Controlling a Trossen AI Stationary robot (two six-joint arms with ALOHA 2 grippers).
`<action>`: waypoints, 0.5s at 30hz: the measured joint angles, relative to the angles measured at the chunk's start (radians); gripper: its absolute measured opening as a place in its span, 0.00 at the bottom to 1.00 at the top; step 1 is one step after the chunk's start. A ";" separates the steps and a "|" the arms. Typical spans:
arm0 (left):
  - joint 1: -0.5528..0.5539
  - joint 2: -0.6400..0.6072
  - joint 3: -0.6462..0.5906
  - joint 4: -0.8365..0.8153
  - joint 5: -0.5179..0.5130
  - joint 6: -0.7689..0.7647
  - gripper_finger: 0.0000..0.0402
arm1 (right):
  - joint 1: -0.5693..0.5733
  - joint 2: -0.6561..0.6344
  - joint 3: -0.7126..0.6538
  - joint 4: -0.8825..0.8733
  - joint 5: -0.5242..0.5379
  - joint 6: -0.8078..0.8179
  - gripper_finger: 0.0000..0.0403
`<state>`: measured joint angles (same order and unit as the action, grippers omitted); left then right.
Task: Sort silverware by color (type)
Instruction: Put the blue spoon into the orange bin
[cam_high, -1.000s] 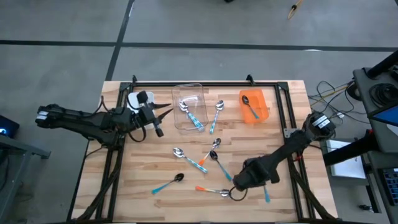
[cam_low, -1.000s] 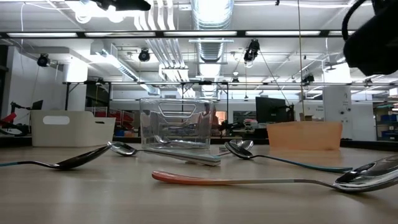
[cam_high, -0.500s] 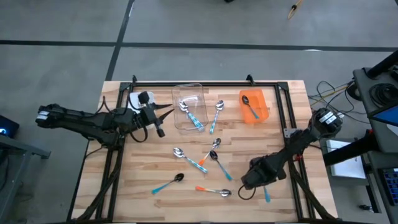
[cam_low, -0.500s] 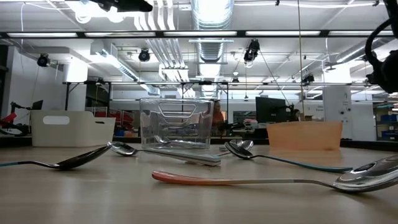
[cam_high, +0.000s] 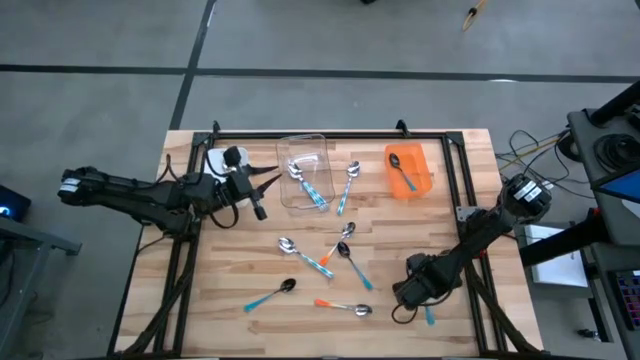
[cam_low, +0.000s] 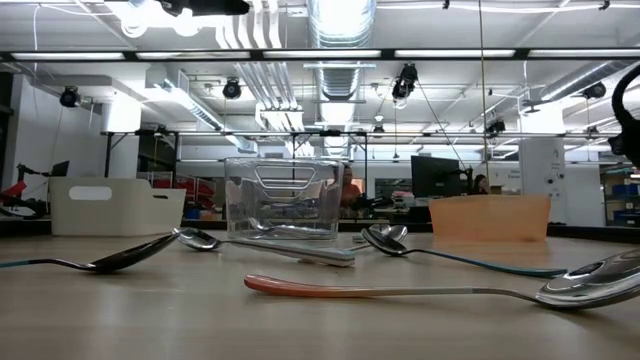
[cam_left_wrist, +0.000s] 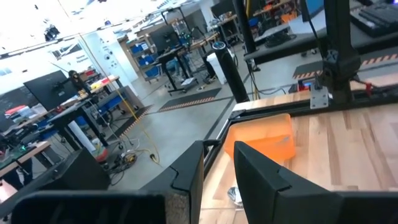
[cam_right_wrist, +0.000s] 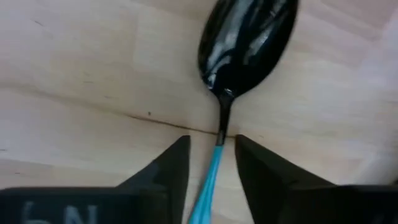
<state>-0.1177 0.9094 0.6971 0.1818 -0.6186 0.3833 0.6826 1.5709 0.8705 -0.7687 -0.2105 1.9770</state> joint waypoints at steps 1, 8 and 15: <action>0.000 0.003 0.000 0.000 0.001 0.005 0.18 | 0.002 -0.002 -0.010 0.021 0.006 0.002 0.26; 0.000 0.004 0.000 0.029 0.000 0.023 0.18 | 0.008 -0.003 -0.044 0.068 0.055 0.002 0.04; 0.000 0.010 0.000 0.029 0.000 0.020 0.18 | 0.008 -0.007 -0.010 0.035 0.068 -0.009 0.03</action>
<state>-0.1177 0.9197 0.6971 0.2108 -0.6186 0.4033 0.6903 1.5635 0.8600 -0.7332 -0.1423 1.9681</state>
